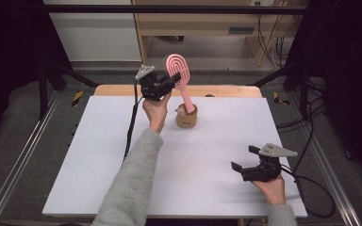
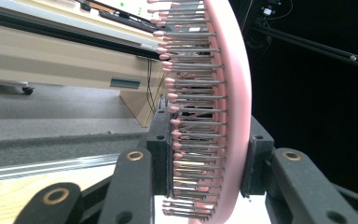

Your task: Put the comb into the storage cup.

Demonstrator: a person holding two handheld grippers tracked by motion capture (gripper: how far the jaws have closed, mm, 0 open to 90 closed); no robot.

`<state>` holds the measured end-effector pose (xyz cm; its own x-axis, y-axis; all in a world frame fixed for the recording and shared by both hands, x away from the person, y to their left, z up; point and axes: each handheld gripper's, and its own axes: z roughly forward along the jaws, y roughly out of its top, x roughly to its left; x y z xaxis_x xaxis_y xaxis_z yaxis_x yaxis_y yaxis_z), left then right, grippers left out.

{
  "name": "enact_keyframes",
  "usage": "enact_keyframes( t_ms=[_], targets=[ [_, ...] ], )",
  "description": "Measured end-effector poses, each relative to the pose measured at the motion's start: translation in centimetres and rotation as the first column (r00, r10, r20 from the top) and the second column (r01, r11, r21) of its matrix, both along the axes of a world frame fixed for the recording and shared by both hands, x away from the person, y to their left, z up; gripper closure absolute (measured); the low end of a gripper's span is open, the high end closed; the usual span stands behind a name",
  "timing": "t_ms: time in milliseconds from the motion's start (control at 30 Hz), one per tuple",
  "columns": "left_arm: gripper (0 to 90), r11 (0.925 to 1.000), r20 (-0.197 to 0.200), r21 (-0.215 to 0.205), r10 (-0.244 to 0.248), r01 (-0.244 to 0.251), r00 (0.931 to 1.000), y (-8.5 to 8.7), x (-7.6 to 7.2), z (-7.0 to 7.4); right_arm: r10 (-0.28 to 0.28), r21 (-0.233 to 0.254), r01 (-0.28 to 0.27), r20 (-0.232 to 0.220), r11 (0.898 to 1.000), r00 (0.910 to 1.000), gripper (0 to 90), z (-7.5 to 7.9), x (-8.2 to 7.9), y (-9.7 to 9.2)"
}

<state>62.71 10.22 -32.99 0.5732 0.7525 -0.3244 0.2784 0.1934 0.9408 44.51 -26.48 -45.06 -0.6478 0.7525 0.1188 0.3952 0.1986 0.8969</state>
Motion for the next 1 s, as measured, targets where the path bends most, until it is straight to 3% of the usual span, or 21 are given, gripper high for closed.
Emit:
enact_keyframes(
  t_ms=[300,1000],
  targets=[
    [63.4,0.9998,-0.001,0.018,0.004,-0.004,1.0000,-0.6,0.6,0.0,0.002,0.008,-0.002,-0.001,1.000,1.0000,0.3,0.0,0.0,0.1],
    [63.3,0.9990,-0.027,0.044,0.010,-0.009,0.9996,-1.1,1.5,-1.6,0.004,-0.004,-0.004,0.001,1.000,1.0000,0.3,0.0,0.0,0.1]
  ],
)
